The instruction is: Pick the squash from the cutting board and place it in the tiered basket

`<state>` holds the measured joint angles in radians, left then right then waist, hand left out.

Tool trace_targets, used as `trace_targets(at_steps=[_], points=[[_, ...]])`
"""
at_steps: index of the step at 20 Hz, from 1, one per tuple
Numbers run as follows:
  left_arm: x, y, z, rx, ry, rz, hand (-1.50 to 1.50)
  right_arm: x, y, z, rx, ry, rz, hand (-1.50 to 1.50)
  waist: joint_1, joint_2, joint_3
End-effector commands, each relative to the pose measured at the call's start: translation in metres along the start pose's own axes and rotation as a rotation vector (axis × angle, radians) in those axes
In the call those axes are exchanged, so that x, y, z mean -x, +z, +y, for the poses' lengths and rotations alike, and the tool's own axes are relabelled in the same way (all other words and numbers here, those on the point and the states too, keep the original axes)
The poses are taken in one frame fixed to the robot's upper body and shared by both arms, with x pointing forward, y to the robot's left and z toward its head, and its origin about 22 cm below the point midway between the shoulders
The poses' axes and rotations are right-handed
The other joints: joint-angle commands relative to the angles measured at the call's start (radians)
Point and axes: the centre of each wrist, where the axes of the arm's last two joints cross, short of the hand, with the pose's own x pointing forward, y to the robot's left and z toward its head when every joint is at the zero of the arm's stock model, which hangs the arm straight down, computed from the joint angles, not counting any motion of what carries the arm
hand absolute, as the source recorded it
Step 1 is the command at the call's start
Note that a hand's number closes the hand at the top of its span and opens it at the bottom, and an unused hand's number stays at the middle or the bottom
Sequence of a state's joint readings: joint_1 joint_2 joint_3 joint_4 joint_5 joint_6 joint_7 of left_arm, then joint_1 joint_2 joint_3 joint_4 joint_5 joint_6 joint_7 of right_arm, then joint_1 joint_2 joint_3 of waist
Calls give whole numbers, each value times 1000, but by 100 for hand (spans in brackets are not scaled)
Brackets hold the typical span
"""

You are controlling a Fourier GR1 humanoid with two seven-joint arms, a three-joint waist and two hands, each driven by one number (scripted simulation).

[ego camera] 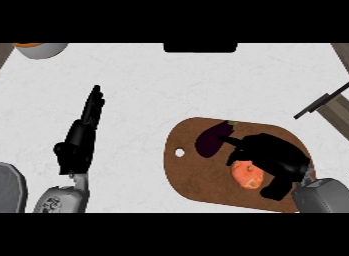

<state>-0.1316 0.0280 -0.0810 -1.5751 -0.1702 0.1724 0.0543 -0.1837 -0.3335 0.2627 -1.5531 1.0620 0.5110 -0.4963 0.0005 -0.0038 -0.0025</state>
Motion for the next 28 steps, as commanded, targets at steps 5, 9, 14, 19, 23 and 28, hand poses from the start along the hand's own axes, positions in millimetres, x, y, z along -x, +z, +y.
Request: trace_targets(at_steps=[5, 9, 14, 19, 23, 28], points=[[2, 6, -2, -12, 9, 3, 0, -14, -7, 20, 122, 138, -51, 150, 0, 3, 3], [5, 0, 7, -44, -11, 13, 0, 1, 72, -7, -8, 253, 163, 150, -46, -8, 1], [11, 12, 24, -83, -14, 34, 0, 21, 172, -59, -109, 405, 417, 150, -82, -17, 0], [7, 9, 20, -64, -25, 36, 0, 1, 244, -99, 41, 385, 478, 150, -75, -12, 1], [14, 6, 23, -63, -13, 31, 0, -30, 280, -137, 173, 396, 510, 150, -64, -9, 0], [10, 9, 19, -38, 11, 31, 0, -57, 326, -175, 381, 356, 530, 150, -53, -12, -1]])
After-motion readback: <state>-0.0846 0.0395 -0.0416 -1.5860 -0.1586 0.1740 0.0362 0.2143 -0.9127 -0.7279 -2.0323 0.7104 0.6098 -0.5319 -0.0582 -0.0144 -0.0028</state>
